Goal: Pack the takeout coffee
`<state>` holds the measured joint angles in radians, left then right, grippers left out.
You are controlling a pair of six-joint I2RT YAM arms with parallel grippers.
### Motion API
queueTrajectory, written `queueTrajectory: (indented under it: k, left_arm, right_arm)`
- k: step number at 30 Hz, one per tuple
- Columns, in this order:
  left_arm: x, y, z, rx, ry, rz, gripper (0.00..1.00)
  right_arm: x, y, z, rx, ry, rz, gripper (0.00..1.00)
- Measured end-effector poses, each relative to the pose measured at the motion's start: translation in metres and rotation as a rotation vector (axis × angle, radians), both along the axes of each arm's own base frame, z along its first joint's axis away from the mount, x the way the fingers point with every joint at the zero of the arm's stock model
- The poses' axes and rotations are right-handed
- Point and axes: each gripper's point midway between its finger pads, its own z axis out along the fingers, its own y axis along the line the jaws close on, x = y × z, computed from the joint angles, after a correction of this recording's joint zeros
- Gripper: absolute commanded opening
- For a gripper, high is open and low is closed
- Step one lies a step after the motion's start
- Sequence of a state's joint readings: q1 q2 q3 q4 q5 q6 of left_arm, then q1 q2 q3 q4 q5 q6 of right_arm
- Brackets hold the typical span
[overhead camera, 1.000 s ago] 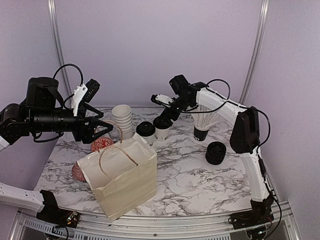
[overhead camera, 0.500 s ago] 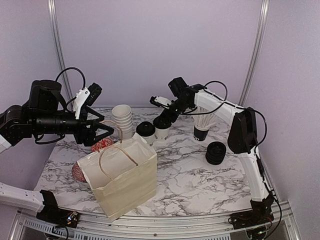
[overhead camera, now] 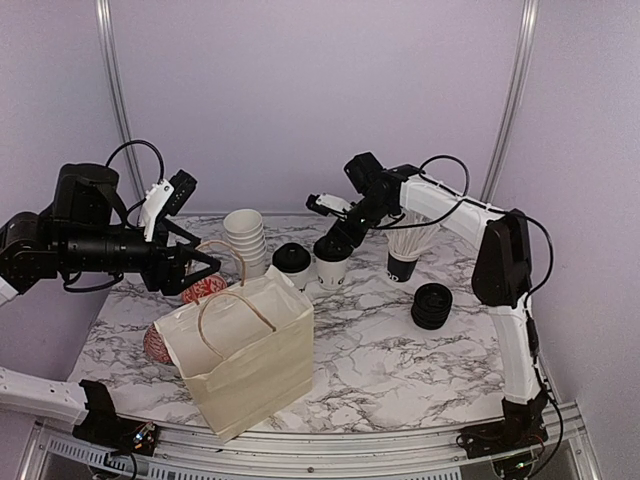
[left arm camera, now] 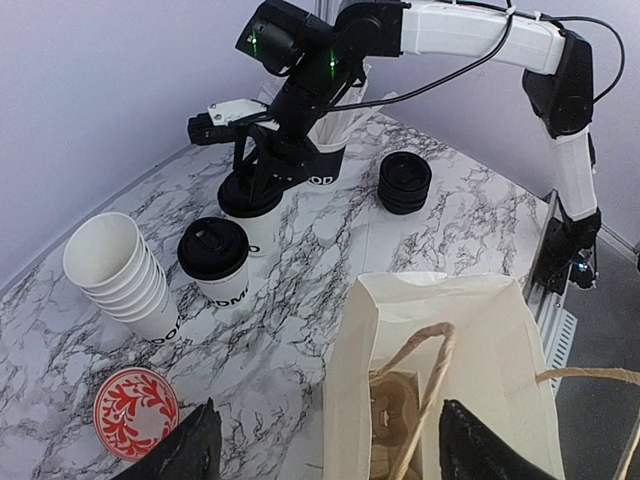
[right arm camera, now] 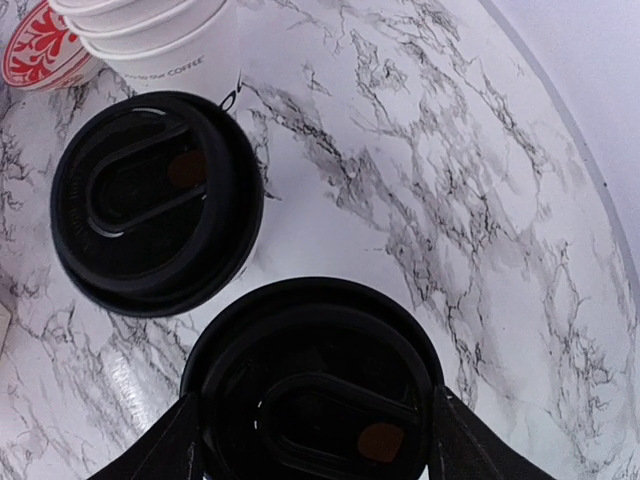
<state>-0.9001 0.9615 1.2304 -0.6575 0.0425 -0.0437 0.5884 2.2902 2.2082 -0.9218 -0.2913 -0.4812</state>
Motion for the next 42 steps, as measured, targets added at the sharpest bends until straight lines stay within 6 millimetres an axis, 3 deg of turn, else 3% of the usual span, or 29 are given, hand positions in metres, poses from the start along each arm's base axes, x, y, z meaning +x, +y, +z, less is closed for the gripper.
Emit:
queueTrajectory:
  k: [6, 12, 18, 21, 25, 29, 42]
  left_arm:
    - [-0.009, 0.008, -0.014, 0.026, 0.085, 0.014, 0.74]
    - [-0.016, 0.007, -0.033, 0.080, 0.188, 0.005, 0.64]
    - [-0.013, -0.003, -0.051, 0.155, 0.256, -0.012, 0.46]
    - [-0.013, -0.010, -0.062, 0.204, 0.294, -0.037, 0.33]
    - [-0.010, -0.022, -0.071, 0.248, 0.332, -0.076, 0.15]
    - [-0.006, -0.035, -0.074, 0.290, 0.345, -0.131, 0.00]
    - [0.010, -0.092, -0.063, 0.324, 0.305, -0.364, 0.00]
  right_arm:
    - [-0.037, -0.016, 0.042, 0.044, 0.001, 0.022, 0.62]
    - [-0.087, -0.037, 0.075, 0.080, -0.004, 0.069, 0.62]
    - [-0.151, -0.053, 0.056, 0.033, 0.028, 0.197, 0.61]
    - [-0.186, -0.060, 0.039, 0.001, 0.060, 0.286, 0.61]
    - [-0.217, -0.069, 0.025, -0.029, 0.082, 0.374, 0.61]
    - [-0.231, -0.076, 0.025, -0.038, 0.065, 0.421, 0.62]
    - [-0.247, -0.091, 0.015, -0.085, 0.062, 0.510, 0.72]
